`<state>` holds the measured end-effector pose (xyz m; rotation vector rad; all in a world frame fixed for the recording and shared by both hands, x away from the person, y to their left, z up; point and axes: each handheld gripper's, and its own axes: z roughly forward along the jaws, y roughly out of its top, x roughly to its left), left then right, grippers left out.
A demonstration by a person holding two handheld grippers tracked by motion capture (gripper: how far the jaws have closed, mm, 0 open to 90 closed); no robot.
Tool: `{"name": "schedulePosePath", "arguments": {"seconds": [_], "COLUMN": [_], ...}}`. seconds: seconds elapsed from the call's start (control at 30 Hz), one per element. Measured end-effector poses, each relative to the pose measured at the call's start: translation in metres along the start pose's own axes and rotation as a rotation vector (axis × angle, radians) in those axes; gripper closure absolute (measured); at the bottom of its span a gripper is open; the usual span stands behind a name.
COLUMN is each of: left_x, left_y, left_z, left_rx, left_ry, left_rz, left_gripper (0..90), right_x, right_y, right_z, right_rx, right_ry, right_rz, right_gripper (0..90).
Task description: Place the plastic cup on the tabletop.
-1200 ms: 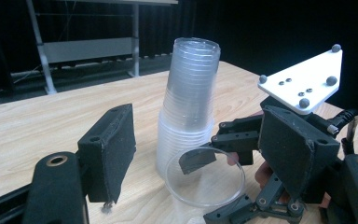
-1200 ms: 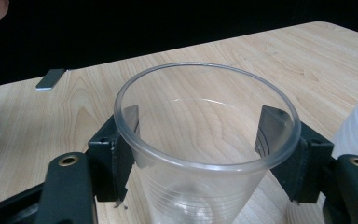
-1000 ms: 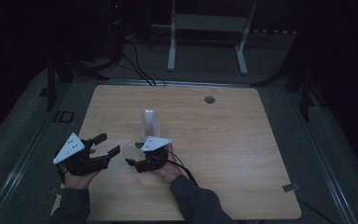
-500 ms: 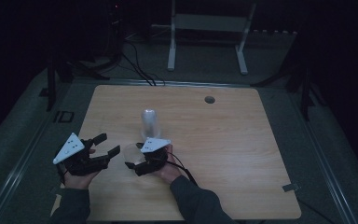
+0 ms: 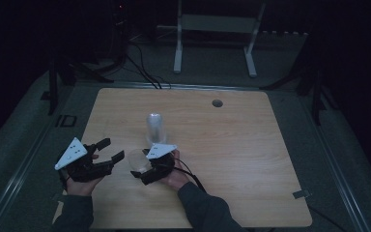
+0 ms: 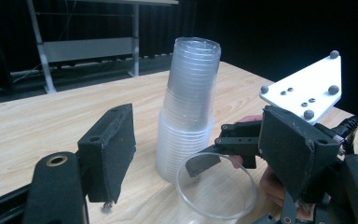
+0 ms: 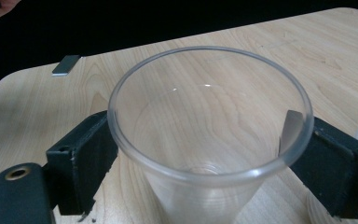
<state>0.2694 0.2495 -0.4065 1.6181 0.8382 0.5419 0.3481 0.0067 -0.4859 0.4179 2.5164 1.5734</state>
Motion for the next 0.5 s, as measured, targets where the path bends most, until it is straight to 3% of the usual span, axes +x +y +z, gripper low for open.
{"name": "schedulePosePath", "arguments": {"seconds": [0.5], "left_x": [0.0011], "left_y": [0.0], "left_z": [-0.0011], "left_rx": [-0.005], "left_ry": [0.005], "left_rz": [-0.004], "left_gripper": [27.6], "right_x": [-0.0021], "right_y": [-0.0042], "right_z": [-0.0082], "right_rx": [0.013], "right_ry": [0.014], "right_rz": [0.001], "right_gripper": [10.6]}}
